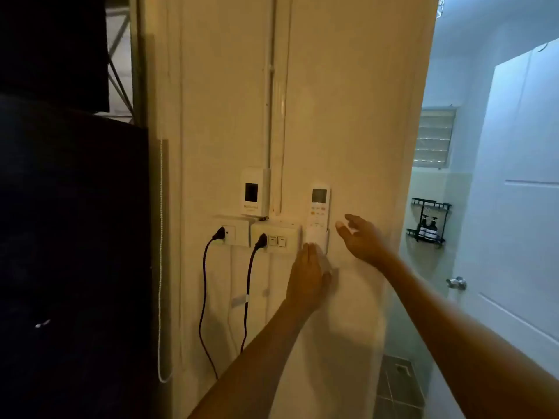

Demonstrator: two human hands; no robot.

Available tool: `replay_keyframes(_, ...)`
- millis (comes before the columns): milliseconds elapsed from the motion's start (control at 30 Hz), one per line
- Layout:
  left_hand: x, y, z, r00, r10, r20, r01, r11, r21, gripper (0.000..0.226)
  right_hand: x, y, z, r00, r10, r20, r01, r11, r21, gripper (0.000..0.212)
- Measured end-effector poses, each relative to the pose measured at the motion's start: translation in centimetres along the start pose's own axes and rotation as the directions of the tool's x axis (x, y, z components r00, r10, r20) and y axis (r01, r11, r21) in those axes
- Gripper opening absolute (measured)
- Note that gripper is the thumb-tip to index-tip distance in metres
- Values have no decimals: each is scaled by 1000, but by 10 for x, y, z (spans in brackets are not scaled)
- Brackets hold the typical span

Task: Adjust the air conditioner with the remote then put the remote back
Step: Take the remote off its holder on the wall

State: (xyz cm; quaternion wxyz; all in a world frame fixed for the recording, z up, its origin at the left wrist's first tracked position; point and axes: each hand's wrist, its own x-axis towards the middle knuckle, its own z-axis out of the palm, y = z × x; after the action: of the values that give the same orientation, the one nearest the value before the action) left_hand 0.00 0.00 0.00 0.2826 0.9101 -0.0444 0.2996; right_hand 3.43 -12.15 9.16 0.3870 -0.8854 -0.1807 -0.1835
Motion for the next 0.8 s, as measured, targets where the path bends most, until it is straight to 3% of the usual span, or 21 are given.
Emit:
replay_keyframes(67,10,0,9,999,-21,-49,19,999,-45,70,13,1,3,1000,12,-21,-11,999,48,53)
replay_keyframes(133,20,2,18,991,-47,-129,37,996,-79,94,25,4,5,999,11,-33,-8,995,98,51)
replay_keyframes(200,32,-1,30,973,-74,-217,49,991,-121,101,36,5,7,999,9,-51,-1,988,154,49)
replay_keyframes(400,60,-4,43,947,-183,-265,144,977,-157,74,65,0,16,993,-22,-113,42,983,179,44)
replay_keyframes(800,68,-5,50,911,-250,-327,184,958,-220,76,82,-22,28,968,0,-249,37,989,142,36)
